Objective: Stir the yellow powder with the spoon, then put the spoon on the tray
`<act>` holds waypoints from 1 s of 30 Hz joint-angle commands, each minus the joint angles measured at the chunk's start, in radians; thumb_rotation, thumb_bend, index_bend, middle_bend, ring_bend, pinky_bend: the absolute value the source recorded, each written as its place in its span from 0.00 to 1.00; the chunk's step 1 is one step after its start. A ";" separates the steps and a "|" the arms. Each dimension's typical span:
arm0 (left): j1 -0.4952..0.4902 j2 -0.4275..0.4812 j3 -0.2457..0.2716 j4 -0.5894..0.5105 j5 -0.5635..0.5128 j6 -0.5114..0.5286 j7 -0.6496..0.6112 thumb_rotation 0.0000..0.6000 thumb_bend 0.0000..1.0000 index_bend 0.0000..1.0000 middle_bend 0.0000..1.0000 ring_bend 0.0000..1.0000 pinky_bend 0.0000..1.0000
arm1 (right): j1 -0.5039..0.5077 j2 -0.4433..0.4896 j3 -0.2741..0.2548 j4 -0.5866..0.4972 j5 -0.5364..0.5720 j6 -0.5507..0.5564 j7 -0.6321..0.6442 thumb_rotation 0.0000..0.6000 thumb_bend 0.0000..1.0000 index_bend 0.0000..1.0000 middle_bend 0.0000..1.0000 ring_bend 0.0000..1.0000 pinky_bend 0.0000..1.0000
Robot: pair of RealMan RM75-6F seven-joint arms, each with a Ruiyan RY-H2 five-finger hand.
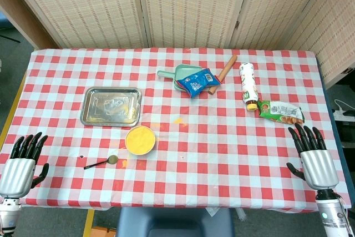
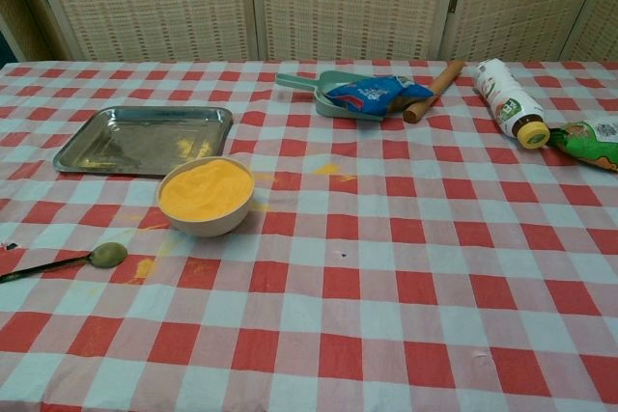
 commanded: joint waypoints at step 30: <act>-0.054 -0.301 0.012 0.127 -0.123 -0.213 0.192 1.00 0.45 0.39 1.00 1.00 1.00 | 0.012 -0.003 0.011 0.006 0.035 -0.029 0.002 1.00 0.09 0.00 0.00 0.00 0.00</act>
